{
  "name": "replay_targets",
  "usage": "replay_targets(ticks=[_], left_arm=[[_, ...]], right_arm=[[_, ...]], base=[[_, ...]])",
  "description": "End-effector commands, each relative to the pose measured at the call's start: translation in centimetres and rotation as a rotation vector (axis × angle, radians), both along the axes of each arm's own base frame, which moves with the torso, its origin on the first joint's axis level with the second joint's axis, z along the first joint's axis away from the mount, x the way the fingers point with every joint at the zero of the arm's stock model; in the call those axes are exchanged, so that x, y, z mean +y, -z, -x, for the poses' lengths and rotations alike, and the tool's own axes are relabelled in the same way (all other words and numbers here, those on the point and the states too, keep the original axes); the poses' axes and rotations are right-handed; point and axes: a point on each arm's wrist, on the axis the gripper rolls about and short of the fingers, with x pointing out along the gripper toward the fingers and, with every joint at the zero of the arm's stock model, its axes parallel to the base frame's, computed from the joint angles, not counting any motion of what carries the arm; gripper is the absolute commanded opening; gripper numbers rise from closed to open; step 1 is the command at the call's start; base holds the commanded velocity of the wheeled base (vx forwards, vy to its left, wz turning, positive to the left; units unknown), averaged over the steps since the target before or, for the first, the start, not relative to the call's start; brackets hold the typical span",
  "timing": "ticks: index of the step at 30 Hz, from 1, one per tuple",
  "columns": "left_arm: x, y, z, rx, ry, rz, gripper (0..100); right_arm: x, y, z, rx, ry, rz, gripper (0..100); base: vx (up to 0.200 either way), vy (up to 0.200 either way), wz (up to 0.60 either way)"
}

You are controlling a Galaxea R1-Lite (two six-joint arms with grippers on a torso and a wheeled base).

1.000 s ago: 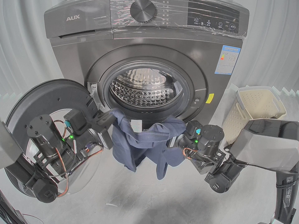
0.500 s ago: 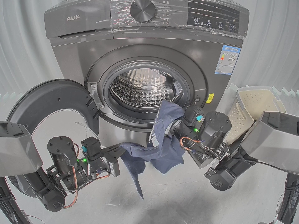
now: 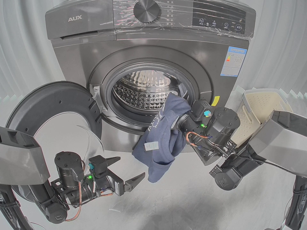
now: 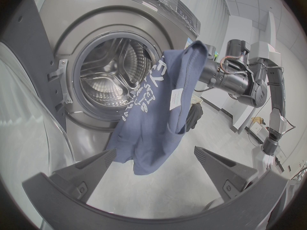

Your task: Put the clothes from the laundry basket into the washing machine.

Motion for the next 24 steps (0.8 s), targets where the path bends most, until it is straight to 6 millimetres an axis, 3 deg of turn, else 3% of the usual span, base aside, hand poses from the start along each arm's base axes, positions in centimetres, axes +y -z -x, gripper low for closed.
replay_targets(ticks=[1,10,24], left_arm=[[0.0,0.5,0.4,0.021,0.014,-0.015,100],[-0.3,0.0,-0.8,-0.016,0.005,0.007,100],[-3.5,1.4,-5.7,-0.079,-0.003,0.051,100]], right_arm=[[0.0,-0.2,-0.2,-0.007,0.003,-0.007,0],[1.3,-1.0,2.2,-0.012,-0.061,-0.017,0],[2.3,-2.2,5.3,-0.021,-0.139,-0.028,0]], base=[[0.000,0.000,0.00],[0.000,0.000,0.00],[0.000,0.000,0.00]])
